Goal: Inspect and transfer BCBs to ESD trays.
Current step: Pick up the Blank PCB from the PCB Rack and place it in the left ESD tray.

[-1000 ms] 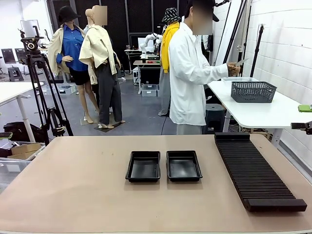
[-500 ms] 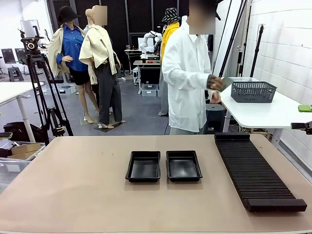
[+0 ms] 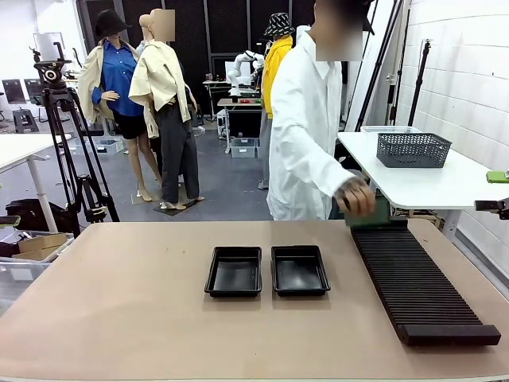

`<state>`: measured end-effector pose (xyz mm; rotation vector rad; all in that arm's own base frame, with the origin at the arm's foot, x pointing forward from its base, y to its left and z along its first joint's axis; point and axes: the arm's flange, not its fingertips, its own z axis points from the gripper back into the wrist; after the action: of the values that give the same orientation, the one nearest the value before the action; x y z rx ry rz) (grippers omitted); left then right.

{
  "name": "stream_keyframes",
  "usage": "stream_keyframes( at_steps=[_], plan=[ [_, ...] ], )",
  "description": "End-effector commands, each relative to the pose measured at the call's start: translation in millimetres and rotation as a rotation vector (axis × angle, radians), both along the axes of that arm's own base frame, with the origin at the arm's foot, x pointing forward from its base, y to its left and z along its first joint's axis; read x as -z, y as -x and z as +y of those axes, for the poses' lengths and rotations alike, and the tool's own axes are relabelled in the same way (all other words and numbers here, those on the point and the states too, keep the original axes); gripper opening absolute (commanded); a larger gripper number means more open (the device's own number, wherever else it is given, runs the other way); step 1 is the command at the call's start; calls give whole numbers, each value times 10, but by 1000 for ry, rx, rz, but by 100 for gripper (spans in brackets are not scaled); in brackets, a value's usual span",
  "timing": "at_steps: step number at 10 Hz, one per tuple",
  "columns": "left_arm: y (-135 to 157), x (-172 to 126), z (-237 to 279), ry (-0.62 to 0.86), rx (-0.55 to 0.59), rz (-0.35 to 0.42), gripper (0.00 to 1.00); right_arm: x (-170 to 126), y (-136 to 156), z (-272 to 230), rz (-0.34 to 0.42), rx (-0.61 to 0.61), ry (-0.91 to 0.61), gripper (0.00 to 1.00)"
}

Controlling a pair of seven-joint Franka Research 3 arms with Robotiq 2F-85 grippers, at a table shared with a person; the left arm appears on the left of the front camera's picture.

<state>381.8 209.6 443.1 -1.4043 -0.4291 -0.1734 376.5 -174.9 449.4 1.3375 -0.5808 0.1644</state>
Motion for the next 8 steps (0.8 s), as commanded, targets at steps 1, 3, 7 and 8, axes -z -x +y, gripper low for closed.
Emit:
stream_keyframes(
  at_steps=[1,3,7,8],
  plan=[
    [9,-8,21,-10,-4,7,100,5,12,-4,7,-5,-3,100],
    [9,-8,21,-10,-4,7,100,5,12,-4,7,-5,-3,100],
    [9,-8,21,-10,-4,7,100,5,12,-4,7,-5,-3,100],
    [9,-8,21,-10,-4,7,100,5,12,-4,7,-5,-3,100]
  ],
)
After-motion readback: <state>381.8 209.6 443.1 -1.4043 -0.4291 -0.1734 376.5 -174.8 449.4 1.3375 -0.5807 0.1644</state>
